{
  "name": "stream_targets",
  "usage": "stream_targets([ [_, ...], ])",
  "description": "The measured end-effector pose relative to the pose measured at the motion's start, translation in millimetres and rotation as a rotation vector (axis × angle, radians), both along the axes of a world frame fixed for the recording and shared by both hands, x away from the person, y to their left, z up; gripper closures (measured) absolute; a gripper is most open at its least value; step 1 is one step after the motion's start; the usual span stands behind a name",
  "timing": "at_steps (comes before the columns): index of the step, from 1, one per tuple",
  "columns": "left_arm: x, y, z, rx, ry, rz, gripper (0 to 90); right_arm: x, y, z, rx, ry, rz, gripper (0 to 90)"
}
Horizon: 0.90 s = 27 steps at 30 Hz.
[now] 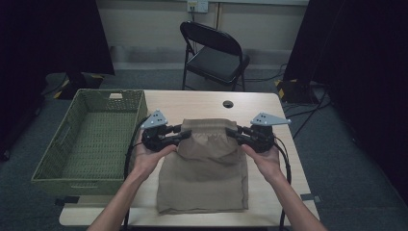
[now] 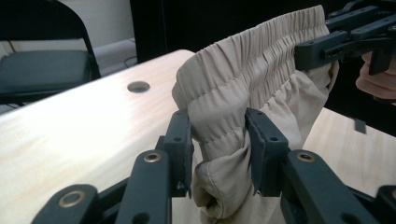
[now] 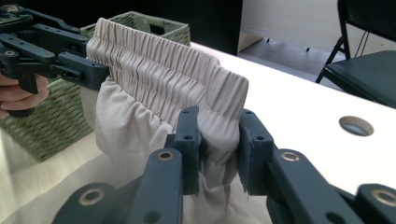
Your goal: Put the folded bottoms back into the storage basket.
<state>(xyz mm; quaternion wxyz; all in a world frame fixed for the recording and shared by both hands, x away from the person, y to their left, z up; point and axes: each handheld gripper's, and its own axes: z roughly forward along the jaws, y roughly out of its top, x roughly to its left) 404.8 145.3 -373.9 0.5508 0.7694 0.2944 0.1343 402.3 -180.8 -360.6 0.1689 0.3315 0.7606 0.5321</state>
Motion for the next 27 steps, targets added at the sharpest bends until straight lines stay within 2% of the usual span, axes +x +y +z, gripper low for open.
stream_targets([
  [3, -6.2, 0.0, -6.4, 0.029, 0.011, -0.016, 64.1, -7.6, 0.3, -7.5, -0.013, 0.01, 0.007, 72.1],
  [6, -10.5, -0.7, -15.7, 0.034, 0.033, -0.027, 63.6, -14.1, -0.8, -16.6, -0.015, 0.021, 0.014, 71.6],
  [8, -12.5, -3.7, -23.6, 0.06, 0.047, -0.029, 63.6, -16.6, -2.3, -23.3, -0.021, 0.035, 0.014, 71.5],
  [15, -16.5, -9.8, -48.0, 0.099, 0.102, -0.056, 63.5, -26.0, -5.0, -49.8, -0.083, 0.083, 0.025, 70.1],
  [17, -18.6, -10.2, -55.9, 0.092, 0.124, -0.062, 63.2, -27.9, -6.0, -57.3, -0.091, 0.101, 0.028, 70.1],
  [19, -20.8, -10.4, -63.0, 0.109, 0.134, -0.066, 62.4, -29.9, -6.6, -64.3, -0.093, 0.125, 0.029, 70.0],
  [22, -24.3, -9.0, -71.0, 0.103, 0.161, -0.072, 59.4, -33.9, -5.8, -74.0, -0.118, 0.137, 0.044, 69.8],
  [25, -27.9, -9.4, -72.3, 0.109, 0.168, -0.087, 54.8, -36.6, -7.9, -83.7, -0.118, 0.163, 0.044, 69.5],
  [27, -28.5, -9.6, -70.5, 0.083, 0.17, -0.077, 49.6, -38.9, -8.8, -89.0, -0.142, 0.175, 0.05, 68.9],
])
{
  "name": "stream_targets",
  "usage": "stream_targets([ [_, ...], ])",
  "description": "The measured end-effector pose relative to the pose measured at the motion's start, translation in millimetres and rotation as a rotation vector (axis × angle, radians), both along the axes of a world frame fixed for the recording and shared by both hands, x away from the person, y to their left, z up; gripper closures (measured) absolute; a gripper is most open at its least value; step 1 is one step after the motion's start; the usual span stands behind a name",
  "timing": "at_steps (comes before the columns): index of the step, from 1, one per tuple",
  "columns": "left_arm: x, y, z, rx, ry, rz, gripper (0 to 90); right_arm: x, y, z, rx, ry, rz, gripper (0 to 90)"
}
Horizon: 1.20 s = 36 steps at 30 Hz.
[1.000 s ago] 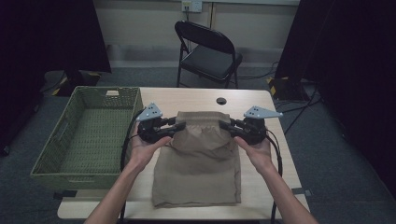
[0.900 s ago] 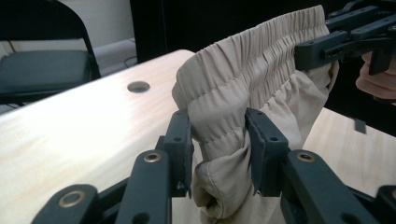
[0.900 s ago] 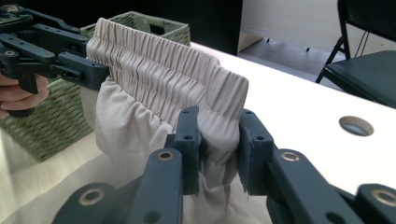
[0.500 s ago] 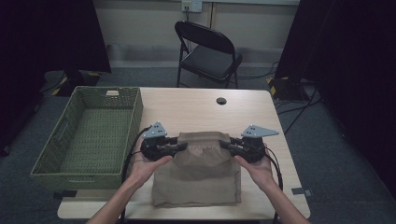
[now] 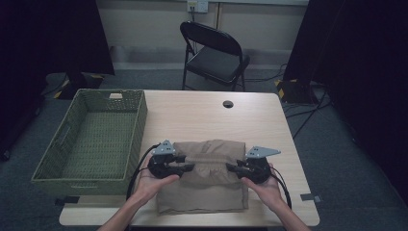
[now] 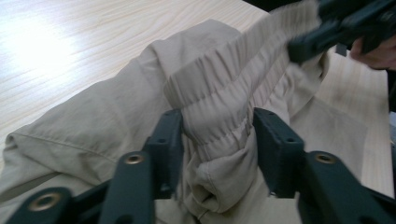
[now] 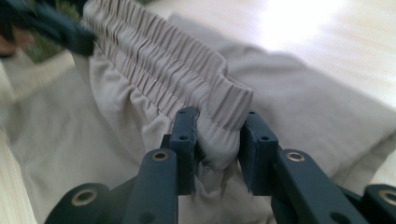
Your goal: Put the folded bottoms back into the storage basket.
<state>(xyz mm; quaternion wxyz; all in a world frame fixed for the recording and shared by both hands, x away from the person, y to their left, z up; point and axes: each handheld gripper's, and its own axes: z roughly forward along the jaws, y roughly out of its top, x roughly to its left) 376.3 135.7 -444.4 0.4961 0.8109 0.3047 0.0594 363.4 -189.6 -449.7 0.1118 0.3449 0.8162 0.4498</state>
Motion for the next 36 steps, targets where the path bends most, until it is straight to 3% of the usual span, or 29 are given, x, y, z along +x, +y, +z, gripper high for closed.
stream_targets([
  [4, 0.7, 0.1, 3.4, -0.041, 0.0, 0.008, 45.7, -3.9, -2.6, -2.7, -0.005, 0.004, 0.008, 67.5],
  [8, 1.5, -5.5, -0.1, -0.021, 0.007, -0.001, 47.5, -10.0, -4.5, -4.3, -0.028, 0.001, 0.017, 62.0],
  [11, 0.2, -9.7, -1.5, -0.006, 0.006, -0.027, 54.1, -9.8, -5.5, -1.0, -0.009, -0.002, 0.003, 52.1],
  [15, -3.1, -9.5, -1.8, 0.008, 0.006, -0.053, 56.4, -9.5, -7.7, 7.9, 0.045, -0.025, 0.001, 46.1],
  [21, -9.1, -6.1, -4.0, 0.02, 0.014, -0.083, 56.5, -2.2, -8.1, 15.5, 0.095, -0.04, -0.024, 58.8],
  [26, -10.0, -4.3, -2.4, -0.001, 0.009, -0.084, 55.5, -0.3, 3.1, 4.9, 0.044, -0.012, -0.013, 61.7],
  [28, -9.3, -2.0, 1.0, -0.015, 0.001, -0.07, 54.3, -2.4, 7.0, 0.9, 0.028, -0.001, 0.002, 60.4],
  [31, -6.5, 4.2, 5.3, -0.073, 0.002, -0.036, 53.9, -7.3, 11.3, -3.2, 0.002, -0.002, 0.022, 59.6],
  [36, -0.2, 10.4, 1.3, -0.062, 0.022, 0.011, 56.3, -9.2, 10.9, -4.7, -0.002, 0.006, 0.034, 59.9],
])
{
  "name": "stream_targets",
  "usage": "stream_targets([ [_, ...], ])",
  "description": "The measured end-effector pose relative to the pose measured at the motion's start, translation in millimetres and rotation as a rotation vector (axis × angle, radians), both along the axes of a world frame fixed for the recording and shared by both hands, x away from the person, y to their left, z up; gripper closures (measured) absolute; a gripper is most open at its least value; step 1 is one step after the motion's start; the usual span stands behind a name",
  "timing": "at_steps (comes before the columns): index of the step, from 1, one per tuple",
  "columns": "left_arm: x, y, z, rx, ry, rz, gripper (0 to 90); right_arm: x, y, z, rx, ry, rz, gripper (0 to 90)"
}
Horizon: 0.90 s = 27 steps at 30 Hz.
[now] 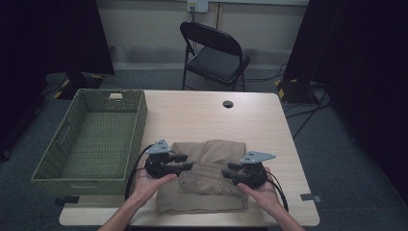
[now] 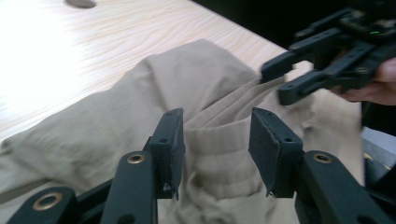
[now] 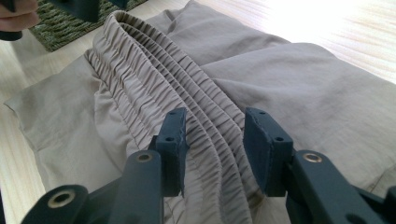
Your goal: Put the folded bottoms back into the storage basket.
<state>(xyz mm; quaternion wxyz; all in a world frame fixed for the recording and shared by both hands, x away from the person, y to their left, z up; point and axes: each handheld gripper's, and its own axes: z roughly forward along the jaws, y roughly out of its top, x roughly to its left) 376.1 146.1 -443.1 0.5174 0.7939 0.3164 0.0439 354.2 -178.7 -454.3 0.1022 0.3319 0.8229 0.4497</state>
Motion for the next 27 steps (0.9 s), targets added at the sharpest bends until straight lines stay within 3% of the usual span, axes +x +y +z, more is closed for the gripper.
stream_targets([
  [3, 4.8, 3.5, -4.2, 0.025, 0.02, 0.042, 57.4, -3.4, 0.0, 1.2, -0.003, -0.002, 0.015, 60.0],
  [7, 11.5, 4.1, -15.2, 0.094, 0.053, 0.07, 55.1, -5.2, -3.0, 5.4, 0.006, -0.012, 0.026, 59.6],
  [13, 13.8, -2.1, -19.7, 0.12, 0.06, 0.061, 53.5, 14.8, -25.6, 17.9, 0.08, -0.047, -0.097, 66.8],
  [17, 12.0, -3.3, -18.4, 0.104, 0.055, 0.033, 53.3, 28.2, -34.0, 8.7, 0.034, -0.022, -0.15, 69.1],
  [20, 9.6, -2.3, -16.0, 0.095, 0.045, 0.006, 51.9, 31.7, -31.7, 0.9, 0.007, 0.006, -0.139, 69.1],
  [24, 5.0, -2.6, -12.8, 0.066, 0.036, -0.036, 50.2, 27.8, -20.9, -1.9, -0.011, 0.014, -0.085, 68.2],
  [27, 3.4, -2.4, -11.7, 0.061, 0.037, -0.038, 48.6, 22.9, -13.2, -2.5, -0.013, 0.021, -0.04, 67.4],
])
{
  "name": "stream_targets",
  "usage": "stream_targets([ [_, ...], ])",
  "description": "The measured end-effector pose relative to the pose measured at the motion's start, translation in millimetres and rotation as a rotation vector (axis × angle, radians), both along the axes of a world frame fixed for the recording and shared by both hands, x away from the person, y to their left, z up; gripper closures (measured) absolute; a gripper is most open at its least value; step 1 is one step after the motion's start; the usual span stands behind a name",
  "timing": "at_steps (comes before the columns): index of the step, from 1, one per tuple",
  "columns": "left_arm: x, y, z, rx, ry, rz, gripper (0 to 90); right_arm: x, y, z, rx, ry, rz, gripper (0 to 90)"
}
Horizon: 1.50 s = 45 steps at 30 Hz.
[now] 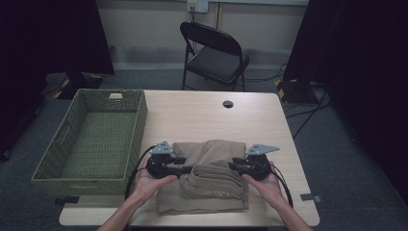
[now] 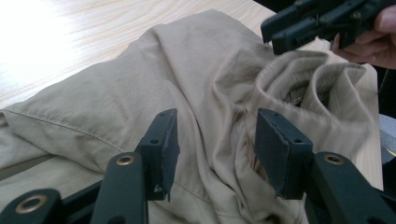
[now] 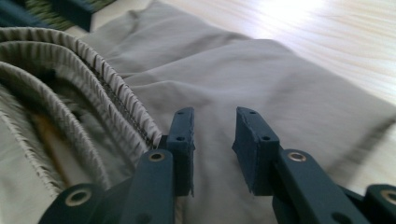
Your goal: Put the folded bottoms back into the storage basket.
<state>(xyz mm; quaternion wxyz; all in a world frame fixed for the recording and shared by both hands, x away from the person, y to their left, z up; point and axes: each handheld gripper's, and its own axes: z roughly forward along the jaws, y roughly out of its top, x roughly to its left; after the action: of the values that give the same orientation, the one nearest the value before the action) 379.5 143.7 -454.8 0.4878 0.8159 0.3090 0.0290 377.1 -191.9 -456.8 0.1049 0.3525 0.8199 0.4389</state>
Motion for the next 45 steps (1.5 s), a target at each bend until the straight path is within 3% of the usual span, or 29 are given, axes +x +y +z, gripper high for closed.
stream_targets([
  [4, -0.5, -3.3, -2.0, 0.013, 0.008, -0.002, 48.4, -10.8, 8.6, 3.3, 0.027, 0.001, 0.068, 66.7],
  [7, -0.1, -7.2, -7.6, 0.049, 0.027, 0.005, 49.4, -20.6, 14.9, 5.3, 0.042, 0.004, 0.114, 66.2],
  [11, 0.2, -15.9, -19.4, 0.107, 0.067, -0.025, 50.4, -30.1, 25.4, 3.8, 0.033, 0.007, 0.168, 65.6],
  [16, 1.2, -24.4, -29.0, 0.166, 0.074, -0.033, 51.5, -35.9, 39.9, -3.2, 0.012, 0.026, 0.227, 65.3],
  [19, 2.9, -25.7, -31.7, 0.169, 0.079, -0.024, 51.4, -39.7, 45.0, -5.9, 0.01, 0.035, 0.252, 64.6],
  [25, 3.6, -24.6, -32.1, 0.177, 0.083, -0.001, 50.9, -50.5, 49.6, -15.7, -0.05, 0.052, 0.285, 60.2],
  [29, 6.5, -21.3, -32.9, 0.19, 0.083, 0.03, 49.5, -54.0, 54.9, -26.1, -0.12, 0.059, 0.307, 58.9],
  [32, 6.0, -19.2, -29.6, 0.165, 0.057, 0.037, 49.6, -53.5, 54.1, -28.2, -0.114, 0.075, 0.307, 58.8],
  [34, 2.4, -19.5, -23.3, 0.119, 0.027, 0.016, 54.7, -53.4, 54.2, -27.9, -0.115, 0.075, 0.311, 58.7],
  [36, -0.9, -22.1, -19.0, 0.104, 0.007, -0.022, 60.9, -53.2, 55.2, -25.3, -0.125, 0.067, 0.318, 57.3],
  [38, -4.0, -27.9, -20.0, 0.113, 0.014, -0.058, 64.6, -50.7, 54.5, -20.0, -0.11, 0.047, 0.308, 54.5],
  [42, -3.2, -38.4, -32.2, 0.182, 0.038, -0.073, 62.6, -33.6, 46.1, -5.5, -0.03, -0.013, 0.206, 55.8],
  [45, -0.2, -40.3, -38.3, 0.191, 0.058, -0.068, 57.4, -14.4, 39.6, -5.9, -0.05, -0.055, 0.114, 52.2],
])
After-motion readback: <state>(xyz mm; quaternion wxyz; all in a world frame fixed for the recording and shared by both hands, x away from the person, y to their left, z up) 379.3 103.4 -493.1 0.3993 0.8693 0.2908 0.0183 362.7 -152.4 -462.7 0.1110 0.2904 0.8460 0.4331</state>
